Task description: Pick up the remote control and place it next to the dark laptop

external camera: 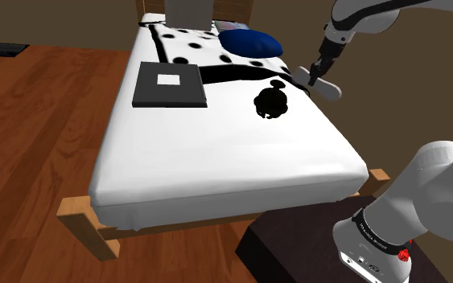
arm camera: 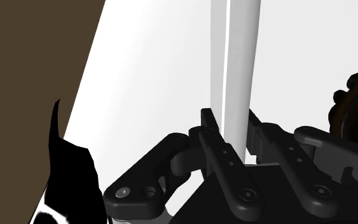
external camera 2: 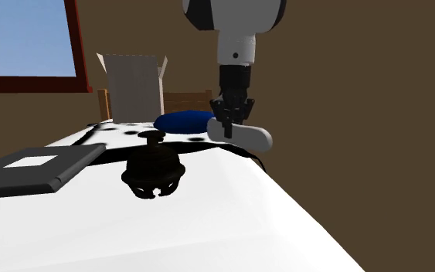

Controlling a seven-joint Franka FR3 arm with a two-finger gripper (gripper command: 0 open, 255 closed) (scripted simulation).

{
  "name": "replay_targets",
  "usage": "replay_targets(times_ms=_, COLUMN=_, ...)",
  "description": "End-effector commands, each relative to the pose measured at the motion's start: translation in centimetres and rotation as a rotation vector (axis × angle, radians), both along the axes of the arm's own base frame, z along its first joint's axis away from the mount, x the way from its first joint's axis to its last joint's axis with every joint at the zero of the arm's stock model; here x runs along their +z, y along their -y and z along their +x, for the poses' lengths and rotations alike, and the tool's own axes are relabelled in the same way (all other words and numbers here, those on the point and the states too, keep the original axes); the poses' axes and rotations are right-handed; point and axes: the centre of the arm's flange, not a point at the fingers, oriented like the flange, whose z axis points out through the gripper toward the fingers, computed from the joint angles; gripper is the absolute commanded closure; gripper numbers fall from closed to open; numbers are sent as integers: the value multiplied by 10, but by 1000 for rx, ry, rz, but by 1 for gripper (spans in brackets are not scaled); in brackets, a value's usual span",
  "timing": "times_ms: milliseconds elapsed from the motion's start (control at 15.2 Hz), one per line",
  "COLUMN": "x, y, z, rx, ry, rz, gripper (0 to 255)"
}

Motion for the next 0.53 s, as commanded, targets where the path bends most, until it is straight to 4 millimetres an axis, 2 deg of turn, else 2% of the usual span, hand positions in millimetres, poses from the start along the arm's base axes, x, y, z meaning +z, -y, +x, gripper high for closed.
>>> replay_targets(times_ms=0, x=11, y=0, z=-1, rx=0, ry=0, rz=0, gripper=255)
replay_targets(times_ms=462, x=48, y=0, z=-1, rx=0, ry=0, rz=0, gripper=255)
